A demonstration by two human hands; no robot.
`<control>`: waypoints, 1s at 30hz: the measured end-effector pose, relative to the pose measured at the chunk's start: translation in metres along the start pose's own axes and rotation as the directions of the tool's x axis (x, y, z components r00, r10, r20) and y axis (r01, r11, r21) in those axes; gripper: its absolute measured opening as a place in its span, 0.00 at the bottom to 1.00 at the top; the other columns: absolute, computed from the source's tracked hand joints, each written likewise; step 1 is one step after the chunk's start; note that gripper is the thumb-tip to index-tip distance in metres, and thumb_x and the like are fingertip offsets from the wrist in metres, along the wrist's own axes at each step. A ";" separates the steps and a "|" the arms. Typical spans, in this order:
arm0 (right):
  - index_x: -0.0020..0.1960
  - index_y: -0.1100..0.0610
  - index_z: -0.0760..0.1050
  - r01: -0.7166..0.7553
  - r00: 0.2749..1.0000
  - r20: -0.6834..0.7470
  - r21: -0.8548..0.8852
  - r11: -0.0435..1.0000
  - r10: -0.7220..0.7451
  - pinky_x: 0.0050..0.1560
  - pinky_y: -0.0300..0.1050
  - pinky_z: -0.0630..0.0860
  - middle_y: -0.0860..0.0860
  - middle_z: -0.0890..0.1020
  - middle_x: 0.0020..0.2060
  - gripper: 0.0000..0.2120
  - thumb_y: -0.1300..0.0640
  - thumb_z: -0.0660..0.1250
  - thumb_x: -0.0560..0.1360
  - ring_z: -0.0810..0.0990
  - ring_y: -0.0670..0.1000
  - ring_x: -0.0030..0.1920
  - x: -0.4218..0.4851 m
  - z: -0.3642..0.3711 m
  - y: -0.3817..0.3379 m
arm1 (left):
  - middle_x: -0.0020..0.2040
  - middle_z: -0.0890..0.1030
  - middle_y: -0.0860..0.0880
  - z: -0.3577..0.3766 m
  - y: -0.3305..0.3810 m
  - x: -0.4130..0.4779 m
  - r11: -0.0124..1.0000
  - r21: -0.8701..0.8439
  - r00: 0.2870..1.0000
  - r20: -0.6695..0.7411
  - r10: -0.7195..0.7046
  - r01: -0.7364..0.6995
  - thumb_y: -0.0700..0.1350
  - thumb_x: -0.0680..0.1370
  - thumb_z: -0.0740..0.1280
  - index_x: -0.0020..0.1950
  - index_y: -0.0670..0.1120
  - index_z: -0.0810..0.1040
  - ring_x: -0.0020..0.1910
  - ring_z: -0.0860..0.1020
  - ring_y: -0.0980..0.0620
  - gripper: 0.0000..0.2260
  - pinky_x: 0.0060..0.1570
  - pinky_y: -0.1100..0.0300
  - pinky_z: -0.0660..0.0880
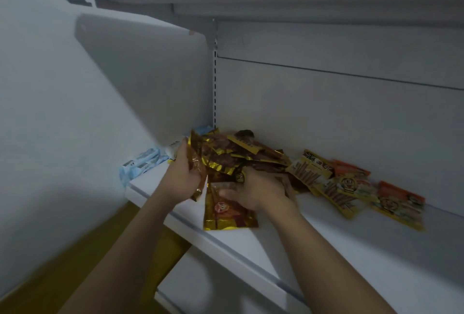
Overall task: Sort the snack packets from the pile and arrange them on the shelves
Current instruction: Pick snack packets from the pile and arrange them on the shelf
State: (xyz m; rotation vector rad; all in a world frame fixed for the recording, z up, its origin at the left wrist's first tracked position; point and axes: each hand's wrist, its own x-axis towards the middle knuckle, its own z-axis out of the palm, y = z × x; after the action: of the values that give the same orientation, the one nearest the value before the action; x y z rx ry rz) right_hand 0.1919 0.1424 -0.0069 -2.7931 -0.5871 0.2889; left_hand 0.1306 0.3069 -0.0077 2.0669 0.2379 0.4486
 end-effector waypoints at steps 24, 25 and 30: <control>0.45 0.55 0.83 0.201 0.969 -0.246 0.688 0.698 -0.036 0.43 0.41 0.80 0.49 0.85 0.40 0.06 0.55 0.76 0.71 0.84 0.47 0.41 -0.013 -0.057 0.002 | 0.49 0.83 0.52 0.010 -0.007 -0.012 0.918 -0.366 0.965 -0.146 -0.218 0.152 0.48 0.84 0.59 0.58 0.48 0.76 0.45 0.82 0.57 0.08 0.36 0.66 0.75; 0.49 0.55 0.83 0.186 0.973 -0.225 0.674 0.715 -0.040 0.49 0.45 0.81 0.48 0.85 0.44 0.09 0.54 0.77 0.70 0.84 0.49 0.45 -0.007 -0.048 -0.003 | 0.49 0.84 0.51 0.011 -0.005 -0.014 0.908 -0.388 0.964 -0.138 -0.227 0.158 0.50 0.84 0.58 0.57 0.48 0.76 0.43 0.83 0.56 0.10 0.36 0.66 0.76; 0.55 0.53 0.79 0.180 0.964 -0.263 0.576 0.798 -0.027 0.54 0.52 0.79 0.48 0.83 0.49 0.16 0.48 0.75 0.71 0.81 0.50 0.50 0.015 -0.007 -0.026 | 0.50 0.84 0.48 0.006 -0.005 -0.020 0.852 -0.485 0.956 -0.094 -0.278 0.199 0.54 0.83 0.61 0.60 0.48 0.76 0.44 0.84 0.53 0.12 0.40 0.58 0.81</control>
State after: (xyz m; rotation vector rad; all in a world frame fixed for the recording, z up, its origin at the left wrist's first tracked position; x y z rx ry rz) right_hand 0.1978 0.1701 0.0050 -2.1300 -0.4823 0.0800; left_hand 0.1146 0.2976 -0.0187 1.4996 0.4339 0.4670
